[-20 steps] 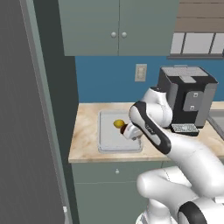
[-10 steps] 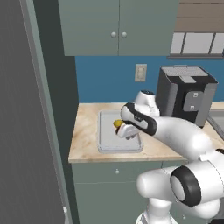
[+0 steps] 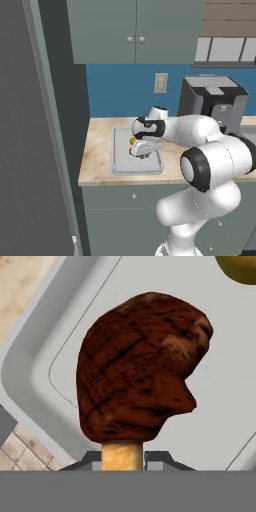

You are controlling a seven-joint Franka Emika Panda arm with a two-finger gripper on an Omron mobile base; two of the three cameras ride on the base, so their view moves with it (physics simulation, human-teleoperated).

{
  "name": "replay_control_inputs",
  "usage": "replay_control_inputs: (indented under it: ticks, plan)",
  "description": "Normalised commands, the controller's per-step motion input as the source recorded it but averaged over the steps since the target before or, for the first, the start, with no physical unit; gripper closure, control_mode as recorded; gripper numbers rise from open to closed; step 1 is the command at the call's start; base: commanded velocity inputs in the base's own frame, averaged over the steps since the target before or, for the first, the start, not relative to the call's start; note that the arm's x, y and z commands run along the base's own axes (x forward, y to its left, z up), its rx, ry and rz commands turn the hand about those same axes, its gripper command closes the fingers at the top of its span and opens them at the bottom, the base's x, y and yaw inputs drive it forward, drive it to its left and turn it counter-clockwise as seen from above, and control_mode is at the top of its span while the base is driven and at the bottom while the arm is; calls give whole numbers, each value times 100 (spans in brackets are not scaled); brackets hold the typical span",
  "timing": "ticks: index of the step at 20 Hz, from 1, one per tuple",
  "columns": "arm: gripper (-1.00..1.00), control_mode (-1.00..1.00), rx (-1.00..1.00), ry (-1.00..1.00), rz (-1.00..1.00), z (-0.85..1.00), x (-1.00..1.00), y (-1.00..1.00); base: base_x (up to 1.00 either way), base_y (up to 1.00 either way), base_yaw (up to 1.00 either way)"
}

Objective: Place one lemon and one steak in each tupperware on the nearby counter, to pack two identical lunches.

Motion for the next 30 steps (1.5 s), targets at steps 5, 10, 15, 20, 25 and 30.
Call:
replay_control_inputs:
  ticks: [5, 10, 15, 20, 25, 30]
  plan:
    - [100, -100, 0, 6, 0, -37, 56, 8, 0, 0, 0]
    - [100, -100, -2, 7, 0, -51, 44, 14, 0, 0, 0]
    - [-100, -100, -2, 1, 0, -13, 18, 5, 0, 0, 0]
    - [-100, -100, -9, -2, -3, 39, -73, 22, 0, 0, 0]
    - [-100, -100, -11, -4, -4, 75, -95, 13, 0, 0, 0]
    - [-100, -100, -8, -14, -4, 58, -97, 0, 0, 0, 0]
